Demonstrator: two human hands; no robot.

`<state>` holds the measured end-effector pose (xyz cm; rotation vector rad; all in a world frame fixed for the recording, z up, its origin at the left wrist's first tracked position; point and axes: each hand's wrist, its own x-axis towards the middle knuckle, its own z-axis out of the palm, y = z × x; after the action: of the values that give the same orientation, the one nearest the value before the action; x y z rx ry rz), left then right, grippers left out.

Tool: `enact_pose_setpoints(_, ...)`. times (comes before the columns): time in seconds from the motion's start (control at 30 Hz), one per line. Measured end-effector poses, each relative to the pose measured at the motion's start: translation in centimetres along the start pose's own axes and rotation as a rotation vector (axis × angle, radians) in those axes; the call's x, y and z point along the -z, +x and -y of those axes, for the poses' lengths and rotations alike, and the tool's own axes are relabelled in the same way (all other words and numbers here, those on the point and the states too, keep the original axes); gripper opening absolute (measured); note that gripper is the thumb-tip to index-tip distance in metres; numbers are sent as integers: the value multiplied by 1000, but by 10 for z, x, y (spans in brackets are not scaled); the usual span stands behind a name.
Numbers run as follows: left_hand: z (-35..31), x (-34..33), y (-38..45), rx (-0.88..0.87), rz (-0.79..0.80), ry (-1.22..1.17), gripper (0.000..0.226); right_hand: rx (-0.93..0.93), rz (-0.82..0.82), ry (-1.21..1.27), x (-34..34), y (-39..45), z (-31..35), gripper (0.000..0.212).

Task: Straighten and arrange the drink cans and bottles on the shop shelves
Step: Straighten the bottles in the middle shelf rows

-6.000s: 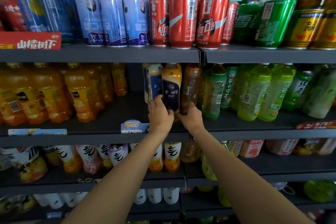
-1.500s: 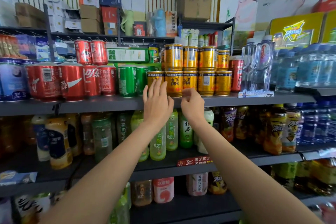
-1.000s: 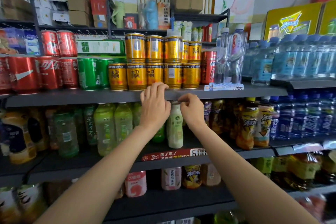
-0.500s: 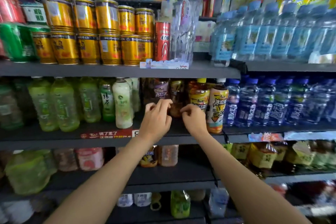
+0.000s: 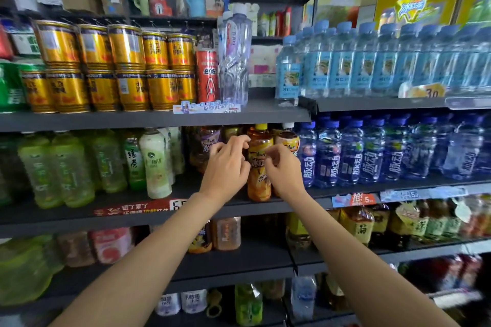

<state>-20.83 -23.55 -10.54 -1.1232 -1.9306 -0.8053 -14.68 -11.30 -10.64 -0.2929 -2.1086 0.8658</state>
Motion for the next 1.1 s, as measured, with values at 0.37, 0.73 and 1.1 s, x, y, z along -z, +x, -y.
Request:
enact_pose_setpoints(0.37, -31, -12, 15, 13, 71, 45, 54, -22, -20, 99, 39, 5, -13, 19)
enact_pose_setpoints(0.73, -119, -108, 38, 164, 128, 138, 74, 26, 97, 36, 133, 34, -108, 53)
enact_pose_setpoints(1.1, -179, -159, 41, 193, 158, 173, 73, 92, 264, -53, 187, 44, -183, 19)
